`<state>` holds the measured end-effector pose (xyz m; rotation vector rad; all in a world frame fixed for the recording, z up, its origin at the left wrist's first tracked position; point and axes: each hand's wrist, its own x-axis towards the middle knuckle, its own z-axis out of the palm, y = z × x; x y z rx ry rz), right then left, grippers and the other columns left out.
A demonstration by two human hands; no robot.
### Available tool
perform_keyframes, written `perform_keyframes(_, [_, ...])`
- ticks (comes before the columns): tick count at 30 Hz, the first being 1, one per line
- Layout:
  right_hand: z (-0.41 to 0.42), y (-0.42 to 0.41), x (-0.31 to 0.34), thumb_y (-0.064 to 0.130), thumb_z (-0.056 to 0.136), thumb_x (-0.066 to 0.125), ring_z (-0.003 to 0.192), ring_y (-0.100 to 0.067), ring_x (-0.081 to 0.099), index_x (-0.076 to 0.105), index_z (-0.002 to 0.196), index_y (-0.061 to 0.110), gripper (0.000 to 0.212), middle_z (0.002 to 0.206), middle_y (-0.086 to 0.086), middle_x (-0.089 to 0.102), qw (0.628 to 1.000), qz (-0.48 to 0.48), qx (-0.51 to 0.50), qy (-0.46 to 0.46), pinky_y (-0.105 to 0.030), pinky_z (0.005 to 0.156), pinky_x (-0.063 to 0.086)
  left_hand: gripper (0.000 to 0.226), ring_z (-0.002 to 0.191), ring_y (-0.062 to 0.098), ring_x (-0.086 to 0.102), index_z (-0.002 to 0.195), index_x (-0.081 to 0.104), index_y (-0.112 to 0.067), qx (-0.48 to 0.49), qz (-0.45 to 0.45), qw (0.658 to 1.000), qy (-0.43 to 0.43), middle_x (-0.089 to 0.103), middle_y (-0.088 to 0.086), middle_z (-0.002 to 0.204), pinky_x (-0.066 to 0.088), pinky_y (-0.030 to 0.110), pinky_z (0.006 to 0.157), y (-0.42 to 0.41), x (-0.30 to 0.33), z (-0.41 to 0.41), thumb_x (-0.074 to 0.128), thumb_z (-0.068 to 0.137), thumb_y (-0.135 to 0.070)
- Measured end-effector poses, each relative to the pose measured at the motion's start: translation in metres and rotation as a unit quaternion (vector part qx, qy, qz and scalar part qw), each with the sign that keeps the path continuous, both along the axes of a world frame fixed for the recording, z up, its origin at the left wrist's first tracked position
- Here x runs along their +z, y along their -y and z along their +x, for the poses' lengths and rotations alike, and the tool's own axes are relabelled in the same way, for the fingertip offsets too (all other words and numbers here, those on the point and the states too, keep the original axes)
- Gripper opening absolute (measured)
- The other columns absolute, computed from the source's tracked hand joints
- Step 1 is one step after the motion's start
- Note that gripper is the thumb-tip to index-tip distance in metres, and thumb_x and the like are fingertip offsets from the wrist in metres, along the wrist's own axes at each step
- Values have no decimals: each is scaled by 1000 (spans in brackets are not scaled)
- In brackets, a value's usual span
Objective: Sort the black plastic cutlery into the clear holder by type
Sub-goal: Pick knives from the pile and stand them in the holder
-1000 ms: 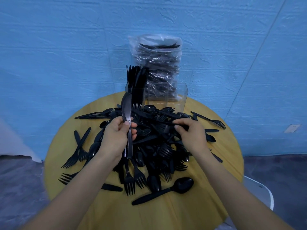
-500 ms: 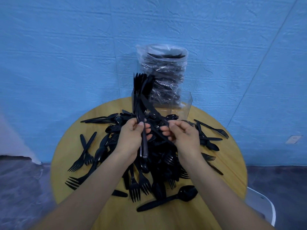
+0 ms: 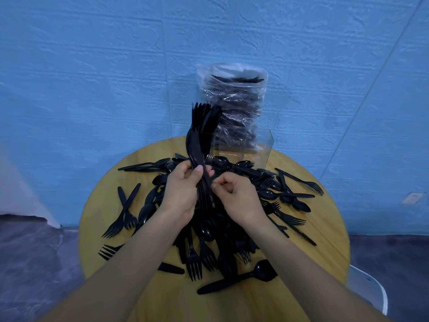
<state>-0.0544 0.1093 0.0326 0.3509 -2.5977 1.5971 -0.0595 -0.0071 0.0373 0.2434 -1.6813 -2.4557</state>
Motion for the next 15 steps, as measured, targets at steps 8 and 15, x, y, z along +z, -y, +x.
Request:
perform_keyframes(8, [-47, -20, -1, 25, 92, 61, 113, -19, 56, 58, 125, 9, 37, 121, -5, 61, 984, 176, -29, 19, -26, 94, 42, 17, 84, 12, 62, 111, 54, -4, 68, 12, 997, 22, 62, 5, 93, 55, 28, 72, 35, -11, 0, 44, 98, -7])
perform_keyframes(15, [-69, -13, -17, 30, 91, 61, 120, -29, 46, 41, 139, 6, 58, 132, -15, 48, 939, 336, 35, 66, -34, 101, 39, 16, 85, 11, 63, 108, 56, -5, 65, 7, 997, 27, 63, 4, 93, 55, 28, 73, 50, -16, 3, 44, 98, -6])
